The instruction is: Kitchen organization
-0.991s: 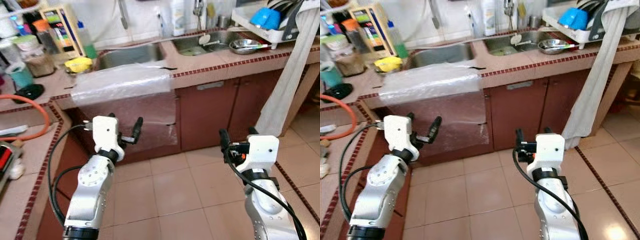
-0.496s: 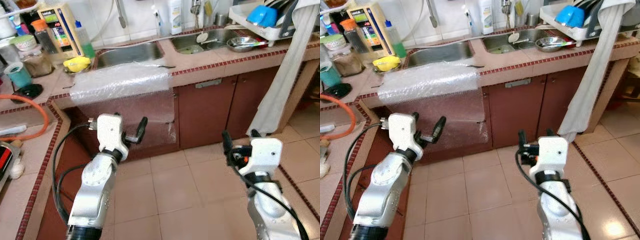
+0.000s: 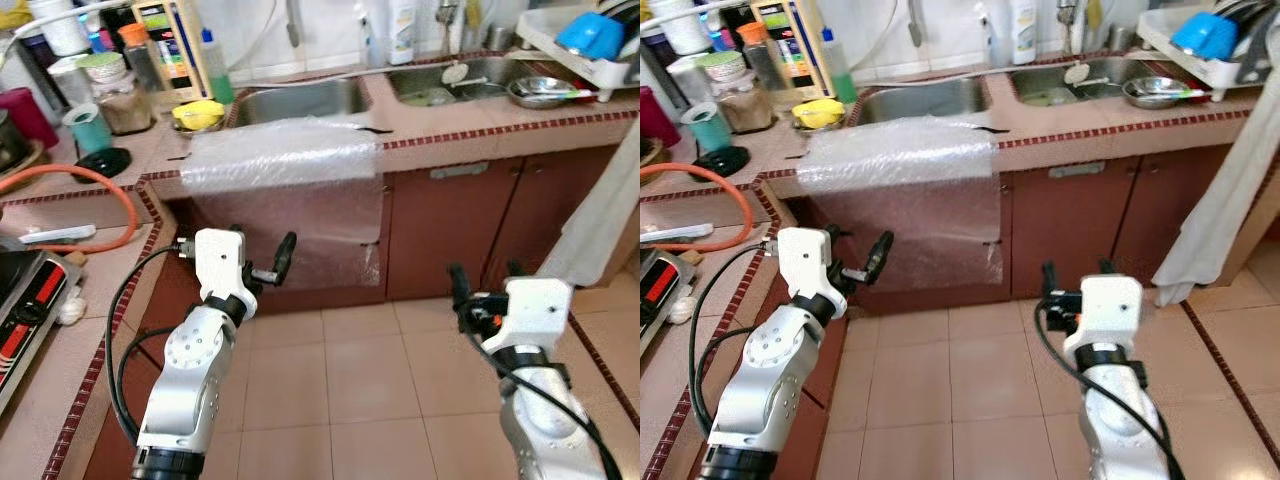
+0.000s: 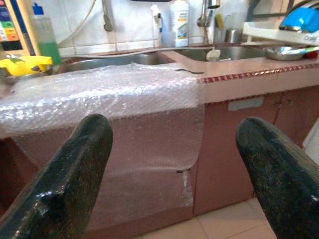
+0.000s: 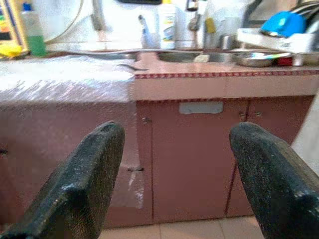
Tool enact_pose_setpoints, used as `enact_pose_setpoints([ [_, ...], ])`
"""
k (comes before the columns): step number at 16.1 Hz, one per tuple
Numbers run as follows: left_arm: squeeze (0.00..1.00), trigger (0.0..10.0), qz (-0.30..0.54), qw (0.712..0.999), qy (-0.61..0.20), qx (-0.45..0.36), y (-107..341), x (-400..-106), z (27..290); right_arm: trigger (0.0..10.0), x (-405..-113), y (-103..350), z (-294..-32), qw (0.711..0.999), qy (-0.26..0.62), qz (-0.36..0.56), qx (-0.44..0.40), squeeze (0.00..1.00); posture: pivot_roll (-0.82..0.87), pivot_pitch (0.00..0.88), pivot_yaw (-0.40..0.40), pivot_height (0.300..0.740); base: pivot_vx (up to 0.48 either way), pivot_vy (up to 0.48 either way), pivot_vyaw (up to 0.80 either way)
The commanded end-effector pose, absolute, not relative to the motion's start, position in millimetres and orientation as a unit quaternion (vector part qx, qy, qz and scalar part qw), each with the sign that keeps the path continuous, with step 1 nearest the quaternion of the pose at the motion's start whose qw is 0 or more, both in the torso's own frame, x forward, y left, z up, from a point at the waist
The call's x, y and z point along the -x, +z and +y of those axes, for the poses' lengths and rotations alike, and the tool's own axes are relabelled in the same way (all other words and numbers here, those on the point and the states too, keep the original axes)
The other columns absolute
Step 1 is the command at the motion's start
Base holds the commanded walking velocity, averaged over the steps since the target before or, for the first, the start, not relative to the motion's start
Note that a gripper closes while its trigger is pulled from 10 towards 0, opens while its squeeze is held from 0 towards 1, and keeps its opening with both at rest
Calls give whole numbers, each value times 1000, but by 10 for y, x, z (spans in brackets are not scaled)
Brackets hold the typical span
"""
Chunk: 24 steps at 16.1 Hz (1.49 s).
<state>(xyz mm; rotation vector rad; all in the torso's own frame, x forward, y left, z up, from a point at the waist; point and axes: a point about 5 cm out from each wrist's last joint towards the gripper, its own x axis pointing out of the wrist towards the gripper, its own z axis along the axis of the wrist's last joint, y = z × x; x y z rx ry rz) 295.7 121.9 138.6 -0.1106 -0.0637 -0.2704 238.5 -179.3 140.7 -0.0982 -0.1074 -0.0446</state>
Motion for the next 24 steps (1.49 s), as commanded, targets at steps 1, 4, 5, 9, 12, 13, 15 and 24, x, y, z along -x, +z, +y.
enact_pose_setpoints([
  [1, 0, 10000, -32, 989, -132, 66, 1393, -2985, 1260, 10000, -2385, 1511, -1780, 996, -22, -73, 46, 0, -98, 0, 147, 740, 0, 0, 0],
  [4, 0, 10000, -24, 989, -129, 63, 1307, -2975, 1238, 10000, -2397, 1603, -1837, 995, -24, -84, 55, 0, -111, 0, 118, 740, 0, 0, 0],
  [5, 0, 10000, -25, 990, -122, 67, 1289, -2977, 1217, 10000, -2399, 1623, -1875, 994, -21, -83, 64, 0, -123, 0, 91, 740, 0, 0, 0],
  [9, 0, 10000, -34, 991, -98, 84, 1278, -2997, 1142, 10000, -2399, 1689, -1942, 993, -1, -77, 87, 0, -149, 0, 30, 740, 0, 0, 0],
  [12, 0, 10000, -55, 990, -107, 78, 1370, -3002, 1160, 10000, -2415, 1690, -1934, 993, -13, -81, 82, 0, -136, 0, 59, 740, 0, 0, 0],
  [13, 0, 10000, -61, 989, -113, 73, 1396, -3005, 1168, 10000, -2407, 1674, -1921, 994, -16, -81, 78, 0, -129, 0, 67, 740, 0, 0, 0],
  [15, 0, 10000, -68, 989, -109, 69, 1459, -3049, 1229, 10000, -2407, 1633, -1863, 995, -18, -78, 62, 0, -112, 0, 93, 740, 133, 0, 0],
  [24, 0, 10000, -73, 989, -122, 49, 1488, -3032, 1260, 10000, -2444, 1610, -1786, 995, -5, -83, 53, 0, -83, 0, 132, 740, 360, 0, 0],
])
